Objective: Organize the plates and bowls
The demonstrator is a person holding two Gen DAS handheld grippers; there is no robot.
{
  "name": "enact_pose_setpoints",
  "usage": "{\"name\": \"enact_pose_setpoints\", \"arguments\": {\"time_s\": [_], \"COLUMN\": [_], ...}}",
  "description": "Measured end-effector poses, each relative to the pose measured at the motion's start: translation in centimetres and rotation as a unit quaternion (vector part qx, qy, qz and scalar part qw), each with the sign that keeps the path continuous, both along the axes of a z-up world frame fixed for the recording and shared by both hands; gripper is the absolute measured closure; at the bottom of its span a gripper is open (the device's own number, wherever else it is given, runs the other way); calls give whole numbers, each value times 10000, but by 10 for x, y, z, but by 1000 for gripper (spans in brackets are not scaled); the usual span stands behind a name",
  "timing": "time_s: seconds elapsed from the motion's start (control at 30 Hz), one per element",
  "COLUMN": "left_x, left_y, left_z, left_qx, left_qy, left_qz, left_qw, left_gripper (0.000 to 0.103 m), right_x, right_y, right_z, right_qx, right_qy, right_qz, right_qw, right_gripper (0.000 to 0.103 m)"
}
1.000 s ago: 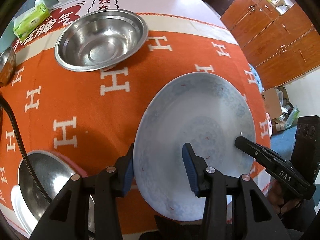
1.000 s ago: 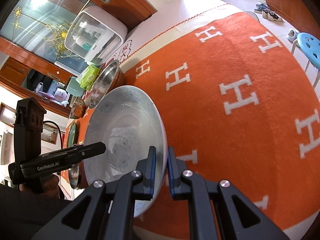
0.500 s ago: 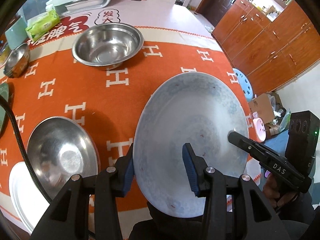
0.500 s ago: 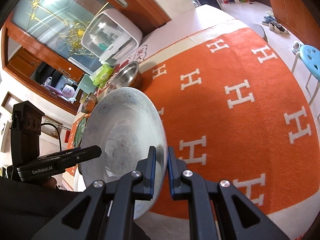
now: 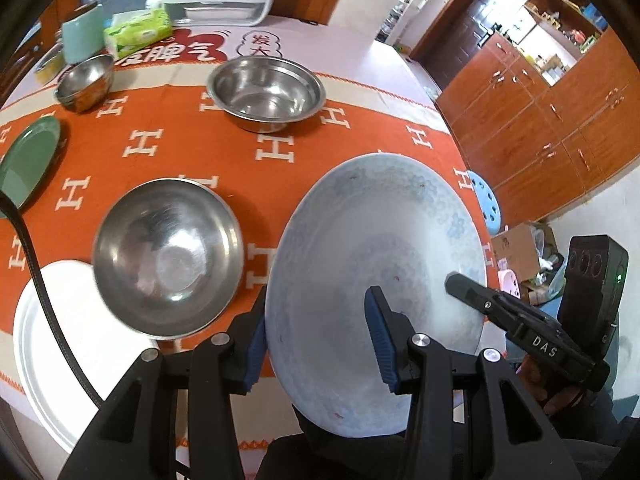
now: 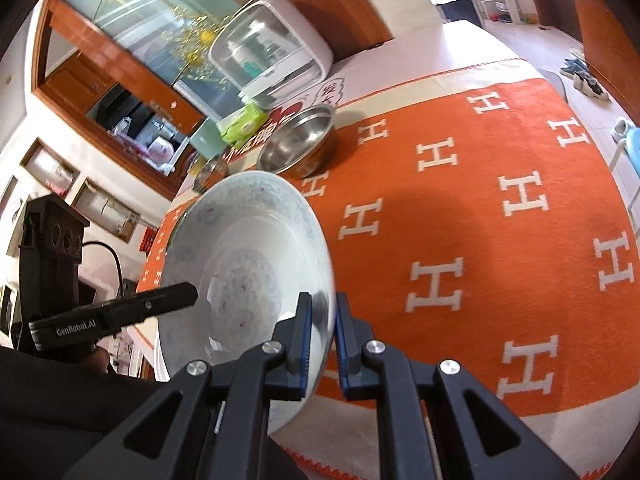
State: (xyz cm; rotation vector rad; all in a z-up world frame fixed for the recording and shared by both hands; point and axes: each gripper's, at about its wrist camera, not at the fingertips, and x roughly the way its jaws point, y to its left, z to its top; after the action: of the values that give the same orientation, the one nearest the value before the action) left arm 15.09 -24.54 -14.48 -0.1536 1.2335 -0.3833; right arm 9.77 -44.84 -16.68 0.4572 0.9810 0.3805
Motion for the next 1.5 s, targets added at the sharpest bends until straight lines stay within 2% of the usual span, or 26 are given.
{"name": "enact_pose_setpoints", "arguments": {"time_s": [0.23, 0.73, 1.0, 1.5], "left_x": [-11, -32, -39, -45], "left_y": [28, 107, 156, 227], "left_z": [7, 24, 30, 25], "left_qx": [-134, -306, -306, -295], "left_qy": [-103, -267, -280, -184], "left_qz": [164, 94, 119, -101], "left_qw": [9997, 9991, 9991, 9993], "left_gripper": [60, 60, 60, 60], "right_x": [-6, -20, -30, -51], "right_y": [25, 101, 147, 216], "right_z": [10, 27, 30, 23], "right_qx": [-152, -206, -253, -268], "right_qy": [-151, -347, -354, -255], "right_qz": [171, 156, 240, -20], "right_qw": [9996, 9991, 9988, 9993], "right_gripper": [92, 92, 91, 90]}}
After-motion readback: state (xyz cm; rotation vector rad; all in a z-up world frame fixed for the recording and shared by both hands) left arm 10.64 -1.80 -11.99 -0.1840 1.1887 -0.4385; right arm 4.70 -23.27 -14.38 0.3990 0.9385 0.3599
